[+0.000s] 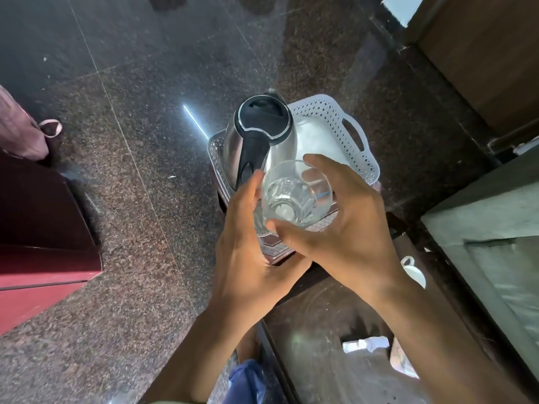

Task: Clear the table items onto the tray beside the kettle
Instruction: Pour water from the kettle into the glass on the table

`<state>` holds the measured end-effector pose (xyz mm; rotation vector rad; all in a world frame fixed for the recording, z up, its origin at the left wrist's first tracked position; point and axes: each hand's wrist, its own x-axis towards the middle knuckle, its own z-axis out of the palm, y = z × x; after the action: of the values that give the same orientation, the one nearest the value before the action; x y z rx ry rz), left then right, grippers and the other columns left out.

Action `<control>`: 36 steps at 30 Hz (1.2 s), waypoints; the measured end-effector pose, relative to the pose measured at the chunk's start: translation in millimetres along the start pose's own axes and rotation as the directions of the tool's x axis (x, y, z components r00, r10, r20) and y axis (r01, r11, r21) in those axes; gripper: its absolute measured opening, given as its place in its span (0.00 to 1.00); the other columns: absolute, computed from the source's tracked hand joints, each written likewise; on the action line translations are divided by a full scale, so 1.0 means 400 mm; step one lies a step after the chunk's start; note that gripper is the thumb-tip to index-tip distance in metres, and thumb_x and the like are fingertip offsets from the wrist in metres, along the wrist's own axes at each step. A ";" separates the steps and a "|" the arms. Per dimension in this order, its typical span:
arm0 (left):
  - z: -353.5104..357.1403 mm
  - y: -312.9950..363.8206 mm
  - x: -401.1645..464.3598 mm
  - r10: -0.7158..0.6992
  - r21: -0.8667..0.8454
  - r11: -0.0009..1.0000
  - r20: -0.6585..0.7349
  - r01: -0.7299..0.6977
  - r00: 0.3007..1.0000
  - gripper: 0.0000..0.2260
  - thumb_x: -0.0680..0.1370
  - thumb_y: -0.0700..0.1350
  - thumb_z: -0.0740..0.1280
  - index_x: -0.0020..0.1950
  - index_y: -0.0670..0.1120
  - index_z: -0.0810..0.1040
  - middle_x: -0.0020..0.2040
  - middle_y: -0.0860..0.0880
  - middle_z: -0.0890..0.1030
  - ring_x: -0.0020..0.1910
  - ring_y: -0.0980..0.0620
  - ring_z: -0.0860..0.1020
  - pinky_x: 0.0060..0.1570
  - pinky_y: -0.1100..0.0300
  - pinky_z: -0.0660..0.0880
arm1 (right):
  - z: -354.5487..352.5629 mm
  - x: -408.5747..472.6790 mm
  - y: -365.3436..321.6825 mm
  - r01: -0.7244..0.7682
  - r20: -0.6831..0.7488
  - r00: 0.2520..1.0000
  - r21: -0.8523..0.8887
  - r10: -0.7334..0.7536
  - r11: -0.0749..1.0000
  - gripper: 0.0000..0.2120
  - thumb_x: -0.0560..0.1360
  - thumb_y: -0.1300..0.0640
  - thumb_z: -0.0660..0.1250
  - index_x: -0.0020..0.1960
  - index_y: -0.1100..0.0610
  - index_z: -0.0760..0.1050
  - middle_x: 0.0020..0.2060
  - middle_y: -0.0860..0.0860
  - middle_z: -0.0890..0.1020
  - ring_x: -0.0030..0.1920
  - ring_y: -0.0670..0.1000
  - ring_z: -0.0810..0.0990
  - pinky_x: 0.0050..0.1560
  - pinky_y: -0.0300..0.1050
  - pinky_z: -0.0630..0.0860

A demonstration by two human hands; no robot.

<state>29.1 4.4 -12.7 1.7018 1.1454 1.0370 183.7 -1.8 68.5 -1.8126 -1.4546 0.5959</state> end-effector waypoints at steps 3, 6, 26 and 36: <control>-0.008 0.028 0.018 0.025 0.002 1.000 -0.045 -0.025 0.999 0.47 0.73 0.53 0.83 0.85 0.40 0.65 0.80 0.44 0.75 0.78 0.45 0.78 0.70 0.40 0.80 | -0.010 -0.008 -0.039 0.009 0.019 1.000 0.037 -0.010 0.999 0.42 0.61 0.41 0.82 0.71 0.52 0.77 0.56 0.48 0.84 0.56 0.48 0.83 0.58 0.46 0.80; -0.021 0.052 0.025 0.051 -0.040 0.998 -0.104 -0.055 0.993 0.43 0.76 0.60 0.81 0.82 0.38 0.69 0.79 0.36 0.76 0.76 0.37 0.79 0.68 0.38 0.81 | -0.009 -0.018 -0.064 0.042 0.018 0.999 0.061 -0.043 0.997 0.39 0.60 0.42 0.83 0.68 0.50 0.78 0.54 0.47 0.84 0.55 0.47 0.83 0.57 0.44 0.80; -0.162 -0.039 0.097 0.071 0.065 0.997 -0.401 -0.049 0.913 0.35 0.72 0.53 0.86 0.73 0.41 0.78 0.65 0.50 0.84 0.63 0.44 0.85 0.62 0.36 0.82 | 0.157 0.115 0.030 -0.409 0.062 0.902 0.434 0.427 0.802 0.17 0.82 0.48 0.71 0.50 0.63 0.85 0.44 0.57 0.88 0.51 0.57 0.88 0.61 0.62 0.82; -0.198 -0.093 0.133 0.109 0.100 0.992 -0.417 -0.074 0.902 0.36 0.73 0.54 0.87 0.75 0.45 0.77 0.67 0.50 0.83 0.64 0.46 0.85 0.62 0.42 0.84 | 0.355 0.150 0.018 -0.516 0.225 0.817 0.696 0.530 0.500 0.24 0.79 0.38 0.69 0.31 0.52 0.84 0.28 0.49 0.84 0.34 0.47 0.83 0.52 0.57 0.85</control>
<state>-41.4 78.6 -11.7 1.6510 1.4042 1.4884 98.9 90.8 -21.6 -1.5227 -0.4324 1.2627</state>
